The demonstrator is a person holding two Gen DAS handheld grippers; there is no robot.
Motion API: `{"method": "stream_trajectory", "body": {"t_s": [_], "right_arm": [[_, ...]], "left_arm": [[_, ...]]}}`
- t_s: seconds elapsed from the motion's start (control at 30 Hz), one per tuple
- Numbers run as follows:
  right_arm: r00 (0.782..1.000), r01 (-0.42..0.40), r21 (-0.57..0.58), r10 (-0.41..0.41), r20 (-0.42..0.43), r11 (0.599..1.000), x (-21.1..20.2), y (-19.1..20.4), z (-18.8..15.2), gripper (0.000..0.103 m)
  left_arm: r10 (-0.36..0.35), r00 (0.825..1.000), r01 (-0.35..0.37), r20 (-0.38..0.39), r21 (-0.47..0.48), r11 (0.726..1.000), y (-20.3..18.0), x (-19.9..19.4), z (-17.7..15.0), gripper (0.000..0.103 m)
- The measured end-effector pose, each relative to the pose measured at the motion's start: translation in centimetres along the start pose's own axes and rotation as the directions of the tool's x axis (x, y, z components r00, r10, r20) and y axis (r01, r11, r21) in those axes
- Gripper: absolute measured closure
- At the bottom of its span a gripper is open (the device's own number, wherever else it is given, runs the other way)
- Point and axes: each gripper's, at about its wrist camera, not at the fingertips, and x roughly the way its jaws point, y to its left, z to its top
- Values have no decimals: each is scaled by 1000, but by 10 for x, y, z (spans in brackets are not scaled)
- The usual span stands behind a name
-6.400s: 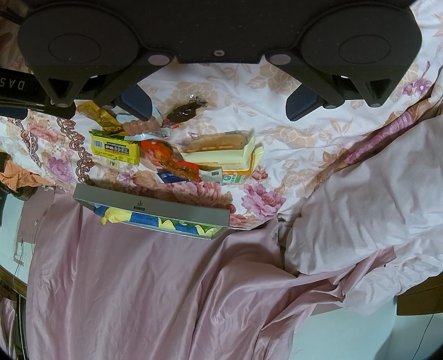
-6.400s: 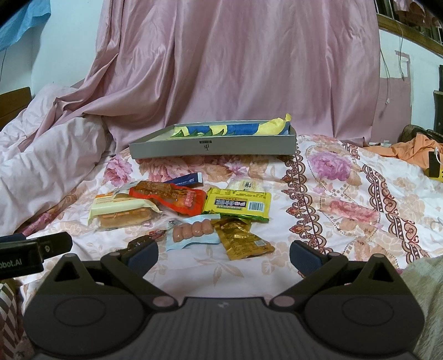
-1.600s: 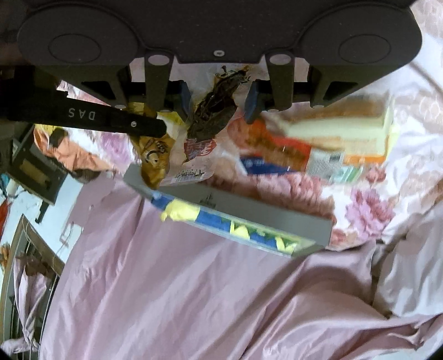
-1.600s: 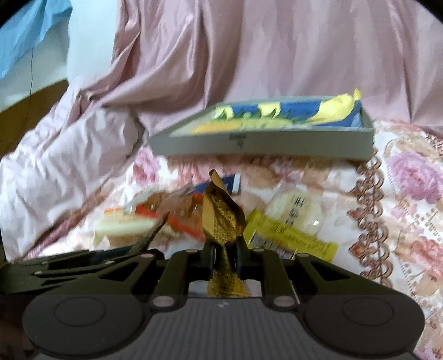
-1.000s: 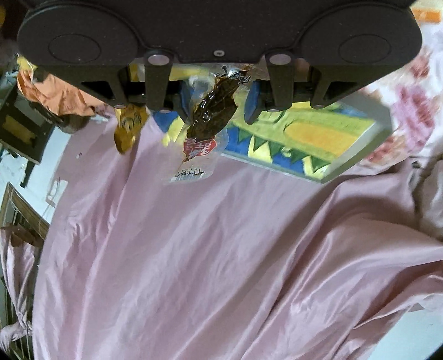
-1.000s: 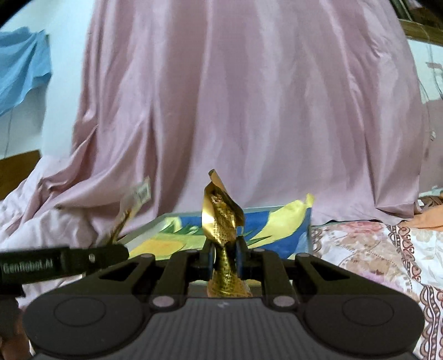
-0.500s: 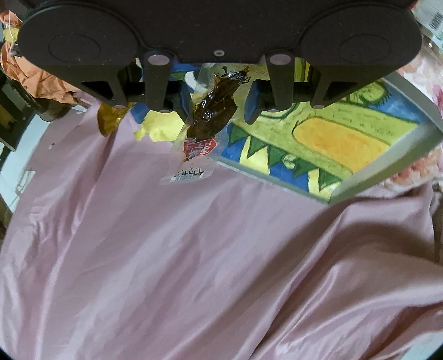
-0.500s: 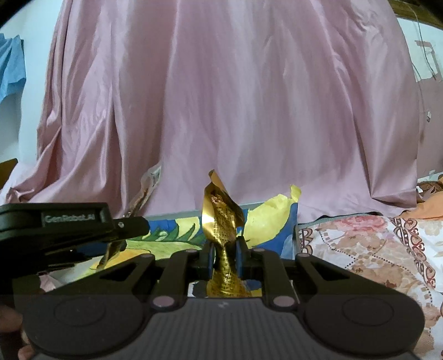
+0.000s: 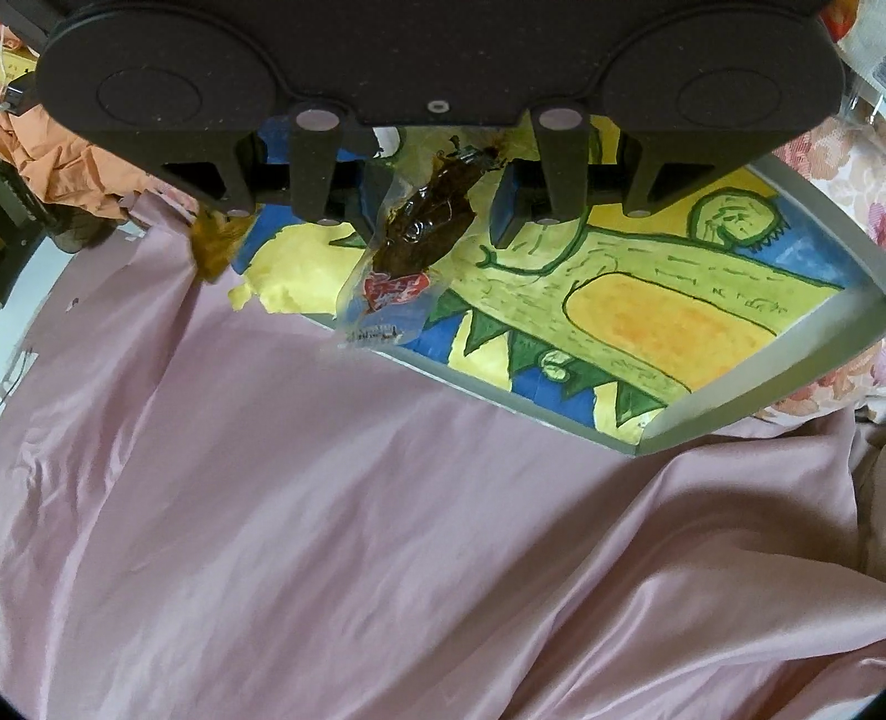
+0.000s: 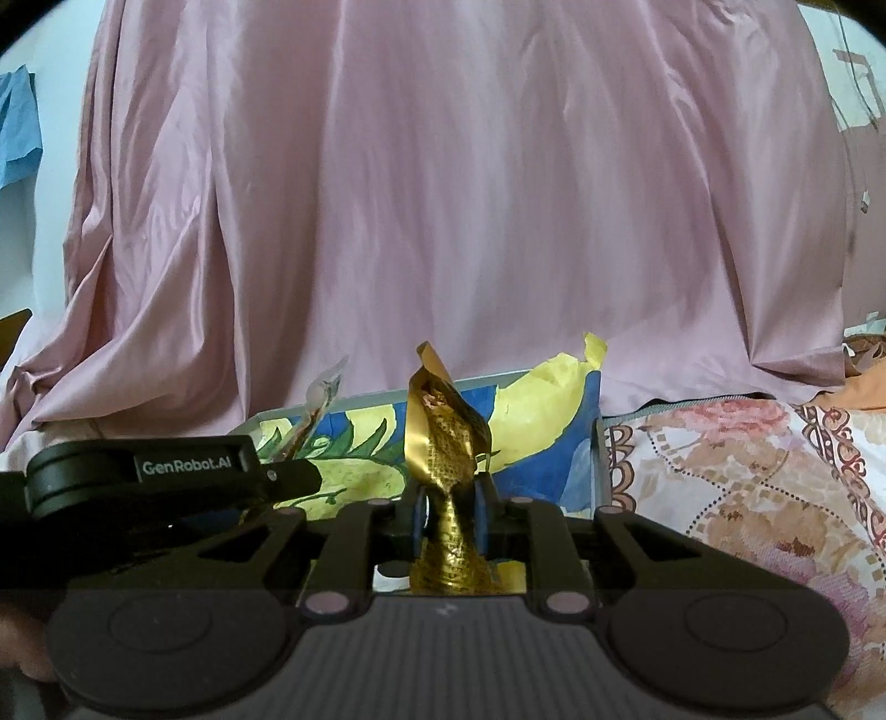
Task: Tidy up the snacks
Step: 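Carry both packets over the grey tray and release them inside, then withdraw both tools from the tray back over the remaining snacks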
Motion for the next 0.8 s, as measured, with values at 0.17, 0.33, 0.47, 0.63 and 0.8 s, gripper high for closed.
{"method": "stream_trajectory", "body": {"t_s": [0.17, 0.33, 0.47, 0.63, 0.8], "right_arm": [[1000, -1, -23, 1, -6, 1000, 0, 2, 0, 70], [1000, -1, -50, 2, 4, 999, -3, 8, -1, 52], [1000, -2, -64, 3, 21, 998, -8, 10, 1, 36], [998, -7, -77, 11, 59, 997, -19, 14, 2, 14], [993, -5, -109, 17, 113, 994, -37, 20, 0, 1]], "left_arm": [[10, 1000, -10, -6, -14, 1000, 2, -2, 0, 51], [10, 1000, -10, 20, -19, 1000, 2, -15, 4, 30], [13, 999, -12, 50, -19, 1000, 2, -30, 10, 12], [23, 994, -25, 103, 15, 1000, 1, -54, 15, 2], [30, 990, -38, 141, 51, 998, 3, -79, 12, 1]]}}
